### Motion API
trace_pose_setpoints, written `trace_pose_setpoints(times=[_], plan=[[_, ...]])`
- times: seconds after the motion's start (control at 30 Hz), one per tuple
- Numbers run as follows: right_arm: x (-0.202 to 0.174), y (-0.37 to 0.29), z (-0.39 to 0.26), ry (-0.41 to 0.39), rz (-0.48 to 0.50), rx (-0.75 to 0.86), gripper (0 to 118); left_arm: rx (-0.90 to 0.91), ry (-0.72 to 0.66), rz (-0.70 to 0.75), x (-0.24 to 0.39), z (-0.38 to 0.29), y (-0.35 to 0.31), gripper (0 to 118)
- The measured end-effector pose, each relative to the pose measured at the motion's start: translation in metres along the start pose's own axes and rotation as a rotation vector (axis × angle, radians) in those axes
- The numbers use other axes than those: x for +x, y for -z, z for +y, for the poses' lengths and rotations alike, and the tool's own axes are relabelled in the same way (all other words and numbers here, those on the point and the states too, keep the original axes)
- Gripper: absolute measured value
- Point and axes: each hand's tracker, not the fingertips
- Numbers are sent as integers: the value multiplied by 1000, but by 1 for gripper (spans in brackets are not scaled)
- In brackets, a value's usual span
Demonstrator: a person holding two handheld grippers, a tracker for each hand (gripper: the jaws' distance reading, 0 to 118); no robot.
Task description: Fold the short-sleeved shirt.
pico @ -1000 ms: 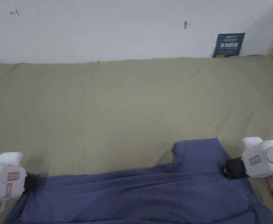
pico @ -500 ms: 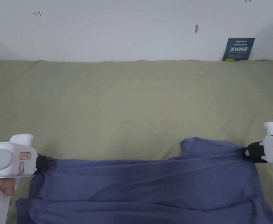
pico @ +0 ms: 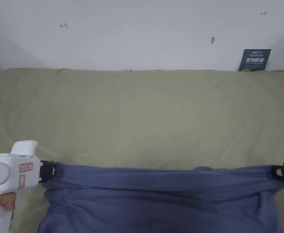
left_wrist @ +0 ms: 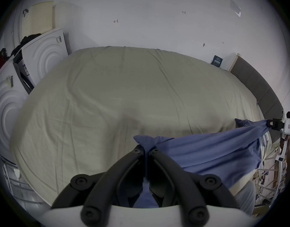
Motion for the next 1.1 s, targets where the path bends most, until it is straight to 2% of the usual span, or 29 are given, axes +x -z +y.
trace_pose_setpoints(times=[0.27,0.33,0.5,0.63,0.67,0.7,0.73,0.77,0.8,0.9,0.93,1.0,1.03,1.07,1.1], plan=[[-2,-17,-84,-8,1,-85,2,-14,17,-19,-11,-71,-18,0],[4,-8,-101,18,3,-130,2,-31,13,-22,-16,-88,-12,0],[12,10,-122,54,-9,-172,2,-81,-8,-14,-22,-112,5,0],[12,12,-120,52,-10,-183,2,-81,-14,-10,-22,-111,5,2],[9,11,-120,47,-17,-179,2,-81,-12,-10,-21,-110,4,8],[9,8,-118,37,-24,-165,8,-80,-5,-9,-21,-108,3,41],[6,6,-115,38,-33,-157,32,-87,1,-8,-22,-107,2,84],[3,2,-113,44,-48,-151,73,-111,11,39,-21,-108,1,118],[-1,-3,-110,39,-78,-147,117,-122,13,52,-22,-109,0,114],[-15,-26,-108,22,-74,-37,118,-75,-17,72,-22,-114,-25,115],[-23,-32,-106,33,-66,-49,118,-75,-58,75,-23,-115,-32,114],[-24,-37,-108,39,-69,-20,113,-52,-118,61,-24,-120,-45,106],[-33,-41,-109,33,-73,1,99,-27,-151,43,-33,-118,-53,91],[-39,-45,-109,39,-72,42,67,-9,-170,19,-36,-119,-58,61],[-57,-50,-109,44,-70,76,2,-21,-196,-3,-38,-120,-61,0]])
